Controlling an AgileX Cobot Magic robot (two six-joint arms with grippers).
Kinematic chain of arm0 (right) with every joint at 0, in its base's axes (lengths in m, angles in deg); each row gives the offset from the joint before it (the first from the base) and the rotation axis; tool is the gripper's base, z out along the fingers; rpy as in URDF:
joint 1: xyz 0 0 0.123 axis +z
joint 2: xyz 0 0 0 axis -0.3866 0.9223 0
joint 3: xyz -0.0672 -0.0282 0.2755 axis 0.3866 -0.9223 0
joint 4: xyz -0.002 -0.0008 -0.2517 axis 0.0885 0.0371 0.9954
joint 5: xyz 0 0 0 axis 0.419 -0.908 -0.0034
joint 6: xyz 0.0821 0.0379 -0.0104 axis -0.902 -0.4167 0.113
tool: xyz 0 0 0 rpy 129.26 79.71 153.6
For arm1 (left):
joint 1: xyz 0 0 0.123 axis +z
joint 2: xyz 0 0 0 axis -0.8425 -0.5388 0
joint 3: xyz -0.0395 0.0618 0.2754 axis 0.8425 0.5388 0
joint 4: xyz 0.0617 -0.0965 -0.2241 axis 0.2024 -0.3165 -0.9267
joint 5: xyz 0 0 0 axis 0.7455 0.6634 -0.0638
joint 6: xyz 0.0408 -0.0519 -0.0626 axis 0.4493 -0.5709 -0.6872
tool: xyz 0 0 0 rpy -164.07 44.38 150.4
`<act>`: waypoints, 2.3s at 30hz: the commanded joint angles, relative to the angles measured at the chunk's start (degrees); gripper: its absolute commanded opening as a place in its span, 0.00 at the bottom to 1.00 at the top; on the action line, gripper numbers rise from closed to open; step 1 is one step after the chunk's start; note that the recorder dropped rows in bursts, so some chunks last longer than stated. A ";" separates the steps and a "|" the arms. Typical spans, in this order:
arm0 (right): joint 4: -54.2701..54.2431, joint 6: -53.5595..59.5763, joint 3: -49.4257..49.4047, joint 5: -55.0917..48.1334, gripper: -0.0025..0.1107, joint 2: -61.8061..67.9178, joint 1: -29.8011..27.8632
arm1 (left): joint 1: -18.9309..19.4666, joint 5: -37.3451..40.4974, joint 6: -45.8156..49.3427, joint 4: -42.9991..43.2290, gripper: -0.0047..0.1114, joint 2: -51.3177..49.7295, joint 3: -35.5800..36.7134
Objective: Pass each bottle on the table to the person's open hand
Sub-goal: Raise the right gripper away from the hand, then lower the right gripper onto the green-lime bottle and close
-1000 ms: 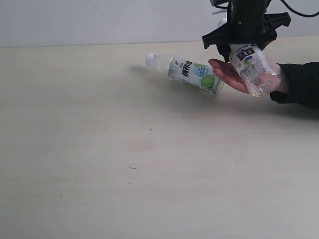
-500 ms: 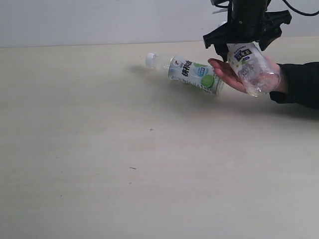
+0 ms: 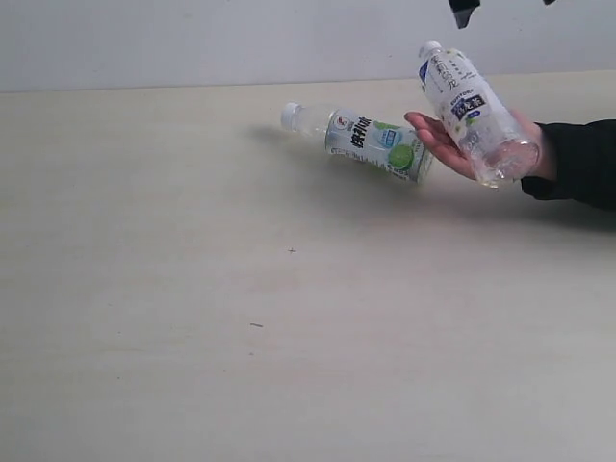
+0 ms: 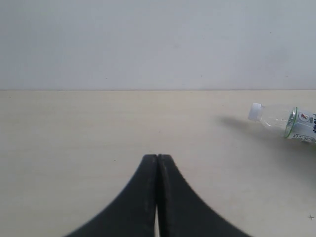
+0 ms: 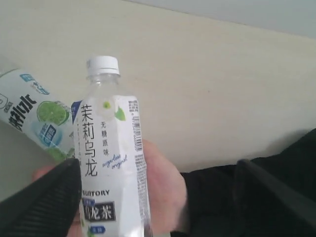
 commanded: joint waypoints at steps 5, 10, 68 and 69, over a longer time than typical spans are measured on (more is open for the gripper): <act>-8.60 11.88 0.27 -7.16 0.66 -7.82 -0.20 | 0.09 0.03 -0.10 0.15 0.04 0.33 0.04; -10.14 11.16 0.27 -7.16 0.47 -12.01 -0.20 | 0.09 0.03 -0.10 0.15 0.04 0.33 0.04; -28.64 48.87 16.47 -5.47 0.15 18.15 -0.20 | 0.09 0.03 -0.10 0.15 0.04 0.33 0.04; -29.59 51.96 18.86 -6.02 0.25 20.88 -0.20 | 0.09 0.03 -0.10 0.15 0.04 0.33 0.04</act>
